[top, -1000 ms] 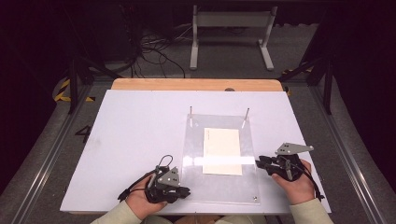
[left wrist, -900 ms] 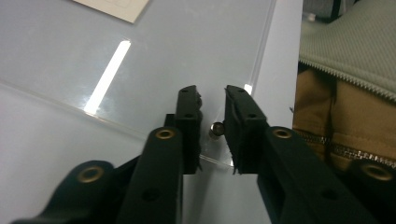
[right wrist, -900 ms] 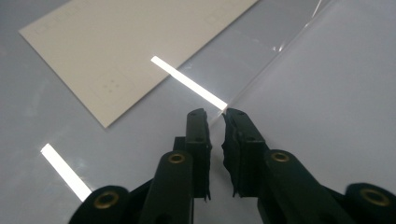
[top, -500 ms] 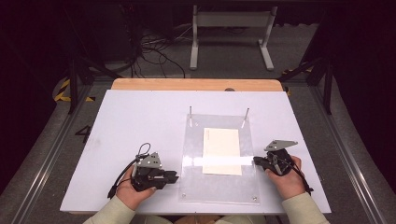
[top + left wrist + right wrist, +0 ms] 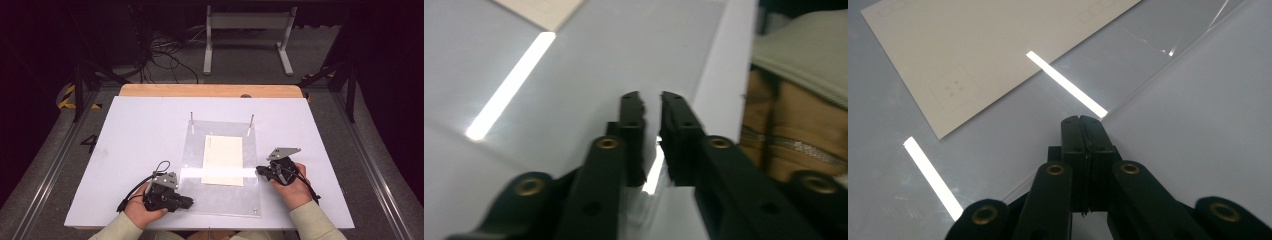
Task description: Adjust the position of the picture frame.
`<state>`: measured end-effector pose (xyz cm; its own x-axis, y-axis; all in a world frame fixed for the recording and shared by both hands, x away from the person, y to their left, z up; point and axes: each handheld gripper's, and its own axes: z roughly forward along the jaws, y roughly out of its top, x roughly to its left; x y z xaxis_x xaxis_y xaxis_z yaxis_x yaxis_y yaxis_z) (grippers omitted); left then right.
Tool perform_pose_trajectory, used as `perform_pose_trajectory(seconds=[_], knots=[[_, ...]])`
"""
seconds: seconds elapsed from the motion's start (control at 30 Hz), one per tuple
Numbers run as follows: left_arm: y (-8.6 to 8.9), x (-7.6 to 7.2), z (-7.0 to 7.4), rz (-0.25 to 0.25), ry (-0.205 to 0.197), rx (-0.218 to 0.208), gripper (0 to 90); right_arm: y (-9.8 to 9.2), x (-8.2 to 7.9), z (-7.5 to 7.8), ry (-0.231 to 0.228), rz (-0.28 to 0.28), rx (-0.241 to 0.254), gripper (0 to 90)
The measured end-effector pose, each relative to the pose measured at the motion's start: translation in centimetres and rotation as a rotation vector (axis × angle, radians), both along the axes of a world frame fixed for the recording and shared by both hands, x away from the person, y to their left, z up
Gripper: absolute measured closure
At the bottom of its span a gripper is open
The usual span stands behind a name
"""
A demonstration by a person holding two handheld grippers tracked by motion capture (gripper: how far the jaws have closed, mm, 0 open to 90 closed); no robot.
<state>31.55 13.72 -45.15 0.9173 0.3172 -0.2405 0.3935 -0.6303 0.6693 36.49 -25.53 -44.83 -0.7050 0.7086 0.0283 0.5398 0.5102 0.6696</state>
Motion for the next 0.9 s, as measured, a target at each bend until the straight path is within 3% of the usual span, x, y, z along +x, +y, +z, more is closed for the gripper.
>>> perform_pose_trajectory(seconds=[0.13,0.23,0.4,0.5,0.77,0.9], knots=[[1.4,-0.6,0.2,0.012,-0.015,0.015,78.6,-0.3,-0.2,-0.1,-0.004,-0.003,0.013,82.8],[1.1,-1.0,0.0,0.019,-0.037,0.055,80.2,-0.3,-0.2,-0.1,-0.007,0.0,0.009,82.6],[1.0,-1.0,-0.1,0.01,-0.049,0.055,82.9,-0.2,-0.2,-0.1,-0.007,-0.001,0.006,82.4],[0.6,-1.5,0.1,-0.018,-0.087,0.084,83.2,-0.2,-0.4,0.0,-0.003,0.006,0.004,85.5],[0.4,-2.6,0.3,-0.088,-0.075,0.098,83.2,0.1,-2.4,-0.1,0.005,0.028,0.02,86.1],[0.4,-2.9,0.3,-0.09,-0.08,0.107,83.2,0.2,-3.0,0.0,0.023,0.025,0.021,83.0]])
